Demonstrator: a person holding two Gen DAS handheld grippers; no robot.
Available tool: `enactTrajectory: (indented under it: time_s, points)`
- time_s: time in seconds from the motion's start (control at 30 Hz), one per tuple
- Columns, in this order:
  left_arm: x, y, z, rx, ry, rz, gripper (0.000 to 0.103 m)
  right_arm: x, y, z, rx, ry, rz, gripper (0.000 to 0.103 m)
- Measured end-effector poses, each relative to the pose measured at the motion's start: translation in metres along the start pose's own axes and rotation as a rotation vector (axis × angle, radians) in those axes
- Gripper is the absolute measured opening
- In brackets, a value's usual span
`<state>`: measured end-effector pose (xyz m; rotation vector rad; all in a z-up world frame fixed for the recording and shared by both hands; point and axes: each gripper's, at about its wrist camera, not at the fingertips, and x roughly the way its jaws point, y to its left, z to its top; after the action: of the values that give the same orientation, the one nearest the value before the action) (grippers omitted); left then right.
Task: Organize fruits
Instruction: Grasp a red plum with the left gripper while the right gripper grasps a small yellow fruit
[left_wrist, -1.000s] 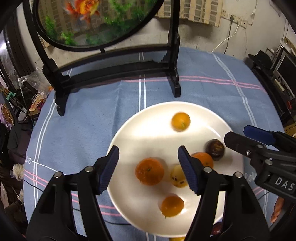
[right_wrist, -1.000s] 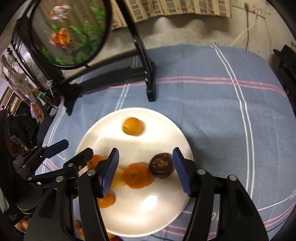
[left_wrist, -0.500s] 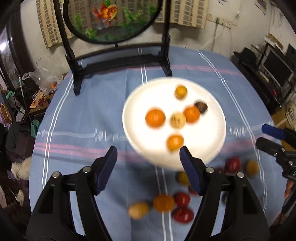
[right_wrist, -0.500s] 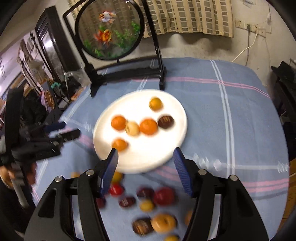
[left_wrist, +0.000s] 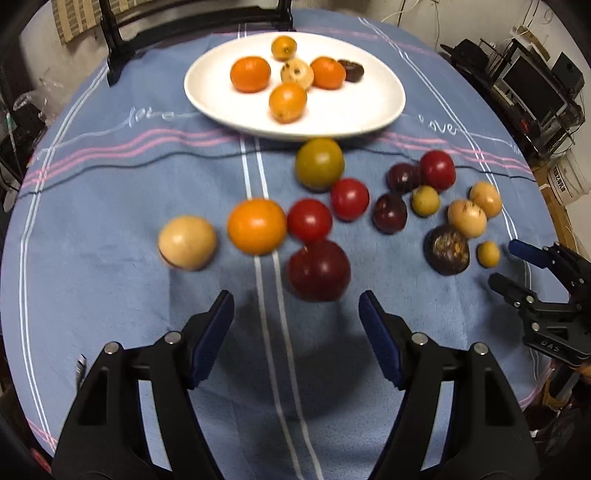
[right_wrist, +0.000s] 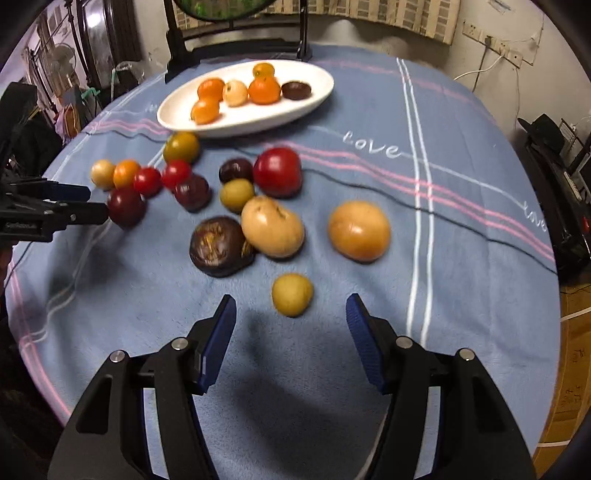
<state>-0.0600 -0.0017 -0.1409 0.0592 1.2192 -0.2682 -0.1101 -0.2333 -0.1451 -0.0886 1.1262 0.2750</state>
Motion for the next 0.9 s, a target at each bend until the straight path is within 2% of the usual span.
enactTrajectory:
  time_s: [0.2,0.3,0.33,0.5,0.8,0.9]
  points:
    - [0.004,0.001,0.001,-0.021,0.003,0.012,0.072,0.019,-0.003,0.007,0.016,0.015,-0.006,0.061]
    - [0.006,0.003,0.001,-0.031,0.014,0.012,0.072,0.024,-0.004,0.010,0.005,0.042,-0.003,0.038]
    - [0.007,0.003,0.001,-0.033,0.016,0.011,0.072,0.022,-0.004,0.011,0.003,0.048,0.006,0.025]
    - [0.014,0.001,0.006,-0.052,0.024,-0.004,0.072,0.014,-0.011,0.012,0.053,0.046,0.050,0.025]
    - [0.035,-0.002,0.023,-0.097,0.045,0.015,0.070,0.010,-0.006,0.007,0.088,0.052,0.103,0.025]
    - [0.037,-0.006,0.028,-0.085,0.044,0.034,0.060,0.011,-0.003,0.005,0.091,0.060,0.114,0.025]
